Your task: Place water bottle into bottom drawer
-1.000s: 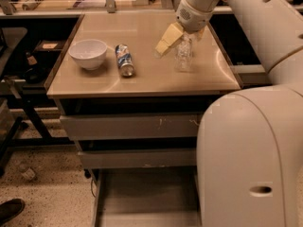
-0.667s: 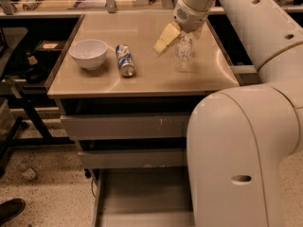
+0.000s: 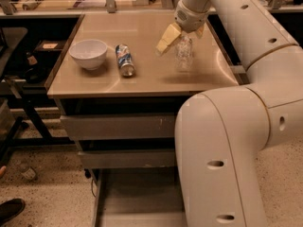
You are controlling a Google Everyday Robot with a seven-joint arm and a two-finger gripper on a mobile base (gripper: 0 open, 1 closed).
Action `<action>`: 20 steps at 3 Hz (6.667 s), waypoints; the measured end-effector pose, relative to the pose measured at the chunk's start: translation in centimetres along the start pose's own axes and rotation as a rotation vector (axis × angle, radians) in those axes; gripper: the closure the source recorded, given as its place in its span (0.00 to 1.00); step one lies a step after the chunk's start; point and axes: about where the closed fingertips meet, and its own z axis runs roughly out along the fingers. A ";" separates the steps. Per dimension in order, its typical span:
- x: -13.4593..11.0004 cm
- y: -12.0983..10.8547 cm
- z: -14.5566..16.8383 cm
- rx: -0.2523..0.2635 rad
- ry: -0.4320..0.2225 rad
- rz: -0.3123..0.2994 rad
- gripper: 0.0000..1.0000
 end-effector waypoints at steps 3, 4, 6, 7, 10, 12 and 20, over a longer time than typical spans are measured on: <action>0.3 -3.4 2.7 0.022 0.001 0.060 0.00; 0.6 -4.3 3.5 0.034 0.006 0.069 0.00; 0.1 -5.1 4.8 0.048 -0.007 0.070 0.19; -0.4 -5.3 5.3 0.052 -0.021 0.069 0.41; -0.7 -5.5 5.4 0.058 -0.033 0.070 1.00; 2.9 -7.4 2.0 0.040 -0.076 0.136 1.00; 19.5 1.3 -4.1 -0.027 -0.049 0.220 1.00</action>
Offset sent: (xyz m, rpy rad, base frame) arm 0.0394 -0.0369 -0.0065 -0.0103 0.0778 -0.0543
